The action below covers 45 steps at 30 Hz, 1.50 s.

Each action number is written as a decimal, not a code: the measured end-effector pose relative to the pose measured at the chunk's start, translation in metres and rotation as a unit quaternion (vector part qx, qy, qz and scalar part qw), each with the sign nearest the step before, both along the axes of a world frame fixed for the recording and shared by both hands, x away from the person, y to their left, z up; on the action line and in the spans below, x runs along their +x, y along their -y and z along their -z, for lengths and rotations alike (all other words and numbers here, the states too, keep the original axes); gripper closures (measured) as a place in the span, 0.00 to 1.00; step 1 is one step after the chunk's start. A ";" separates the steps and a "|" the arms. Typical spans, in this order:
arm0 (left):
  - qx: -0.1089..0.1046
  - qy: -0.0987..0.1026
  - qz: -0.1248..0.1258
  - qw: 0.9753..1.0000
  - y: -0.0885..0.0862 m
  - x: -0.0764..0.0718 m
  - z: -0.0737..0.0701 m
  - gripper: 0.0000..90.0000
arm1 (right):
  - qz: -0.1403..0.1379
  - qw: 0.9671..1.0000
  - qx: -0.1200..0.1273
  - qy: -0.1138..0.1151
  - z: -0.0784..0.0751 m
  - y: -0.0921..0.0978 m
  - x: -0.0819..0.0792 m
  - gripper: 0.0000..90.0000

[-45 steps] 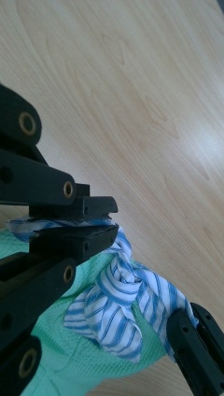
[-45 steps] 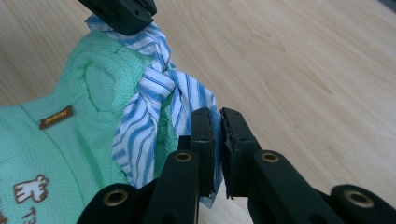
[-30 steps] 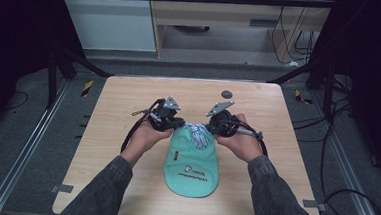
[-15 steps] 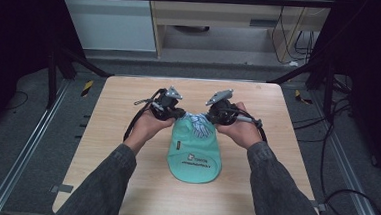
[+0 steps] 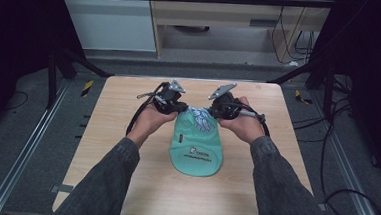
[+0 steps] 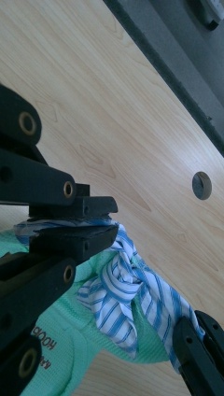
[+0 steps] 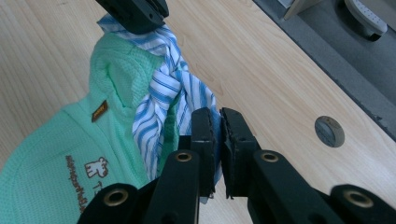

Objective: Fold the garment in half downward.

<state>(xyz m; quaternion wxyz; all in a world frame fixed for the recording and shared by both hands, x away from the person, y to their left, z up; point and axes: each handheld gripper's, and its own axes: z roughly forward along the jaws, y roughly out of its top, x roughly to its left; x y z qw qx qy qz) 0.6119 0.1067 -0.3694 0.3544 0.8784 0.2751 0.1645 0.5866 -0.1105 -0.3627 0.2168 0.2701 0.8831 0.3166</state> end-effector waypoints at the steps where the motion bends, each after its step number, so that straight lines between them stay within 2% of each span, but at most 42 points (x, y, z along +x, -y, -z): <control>1: 0.004 0.001 0.002 1.000 0.001 0.002 -0.001 0.94 | -0.001 1.000 -0.001 0.000 -0.001 0.001 0.001 0.94; 8: 0.003 -0.001 0.009 1.000 0.004 0.016 -0.005 0.94 | -0.001 1.000 0.001 -0.003 -0.001 0.006 0.014 0.94; 13: 0.002 0.004 0.011 1.000 0.006 0.019 -0.007 0.94 | -0.002 1.000 -0.003 -0.003 -0.002 0.005 0.018 0.94; 22: 0.015 -0.001 0.023 1.000 0.006 0.028 -0.008 0.94 | -0.002 1.000 -0.007 -0.004 0.003 0.005 0.024 0.94; 27: 0.020 0.004 0.026 0.999 0.009 0.029 -0.009 0.94 | -0.001 1.000 -0.014 0.000 0.003 0.006 0.025 0.94; 32: 0.020 -0.006 0.022 1.000 0.011 0.034 -0.005 0.94 | 0.007 1.000 -0.012 -0.003 0.009 0.007 0.031 0.94; 34: 0.023 -0.004 0.021 1.000 0.012 0.035 -0.003 0.94 | 0.007 1.000 -0.018 -0.002 0.010 0.007 0.034 0.94; 39: 0.016 -0.003 0.014 1.000 0.013 0.039 -0.003 0.94 | 0.016 1.000 -0.012 0.000 0.012 0.009 0.040 0.94; 45: 0.027 0.011 0.014 0.999 0.015 0.035 -0.005 0.94 | 0.020 1.000 -0.017 0.005 0.012 0.008 0.043 0.94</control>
